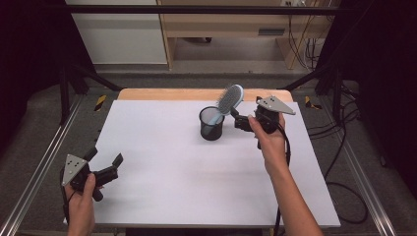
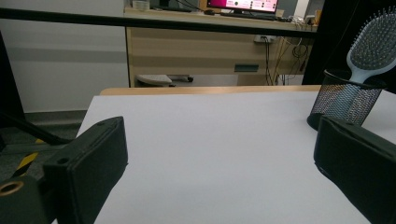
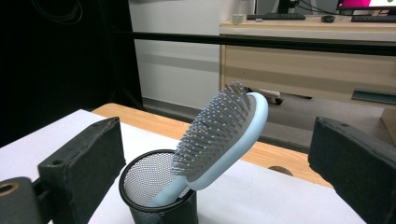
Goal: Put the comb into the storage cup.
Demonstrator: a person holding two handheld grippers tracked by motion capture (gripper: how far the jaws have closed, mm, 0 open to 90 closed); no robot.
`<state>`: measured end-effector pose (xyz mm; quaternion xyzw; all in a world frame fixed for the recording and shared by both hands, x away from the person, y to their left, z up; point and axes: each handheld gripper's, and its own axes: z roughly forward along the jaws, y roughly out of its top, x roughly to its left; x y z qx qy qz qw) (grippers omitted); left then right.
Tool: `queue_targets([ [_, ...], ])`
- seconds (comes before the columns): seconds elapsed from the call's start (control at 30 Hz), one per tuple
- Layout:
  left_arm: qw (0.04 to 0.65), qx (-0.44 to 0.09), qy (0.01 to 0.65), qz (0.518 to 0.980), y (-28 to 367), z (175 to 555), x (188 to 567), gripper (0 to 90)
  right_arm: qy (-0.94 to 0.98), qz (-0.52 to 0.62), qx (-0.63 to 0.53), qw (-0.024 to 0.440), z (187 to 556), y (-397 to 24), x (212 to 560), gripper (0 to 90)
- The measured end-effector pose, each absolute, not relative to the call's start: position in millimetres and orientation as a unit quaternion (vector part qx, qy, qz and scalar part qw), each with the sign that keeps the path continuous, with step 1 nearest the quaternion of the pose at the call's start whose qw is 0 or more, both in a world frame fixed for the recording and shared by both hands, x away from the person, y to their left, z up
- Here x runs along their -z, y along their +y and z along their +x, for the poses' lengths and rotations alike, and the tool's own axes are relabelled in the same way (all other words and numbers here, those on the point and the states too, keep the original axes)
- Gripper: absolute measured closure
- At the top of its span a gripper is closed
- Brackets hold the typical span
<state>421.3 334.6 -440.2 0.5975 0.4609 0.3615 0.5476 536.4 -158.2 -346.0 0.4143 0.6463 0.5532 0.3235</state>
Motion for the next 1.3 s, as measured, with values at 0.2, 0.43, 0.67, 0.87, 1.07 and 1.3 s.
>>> queue_targets([
  [0.2, 0.552, -0.363, 0.450, 0.601, 333.2, 420.9, 438.2, 1.9, 0.644, 0.410, -0.559, 0.322, 533.7, -158.8, 343.2, 3.8],
  [0.43, 0.556, -0.359, 0.448, 0.600, 334.2, 419.9, 437.2, 1.7, 0.635, 0.409, -0.566, 0.331, 525.5, -166.5, 337.5, 3.9],
  [0.67, 0.559, -0.354, 0.443, 0.605, 332.6, 420.1, 437.7, 1.8, 0.632, 0.406, -0.566, 0.339, 518.8, -178.5, 333.0, 3.7],
  [0.87, 0.563, -0.354, 0.427, 0.612, 330.6, 418.8, 436.5, 1.4, 0.629, 0.406, -0.571, 0.336, 512.2, -190.1, 328.4, 3.3],
  [1.07, 0.570, -0.353, 0.422, 0.610, 332.6, 417.4, 434.2, 1.4, 0.616, 0.414, -0.583, 0.329, 504.5, -203.5, 328.0, 3.1],
  [1.3, 0.570, -0.358, 0.416, 0.612, 333.8, 413.9, 431.8, 1.4, 0.611, 0.417, -0.585, 0.333, 497.5, -215.2, 330.6, 3.1],
])
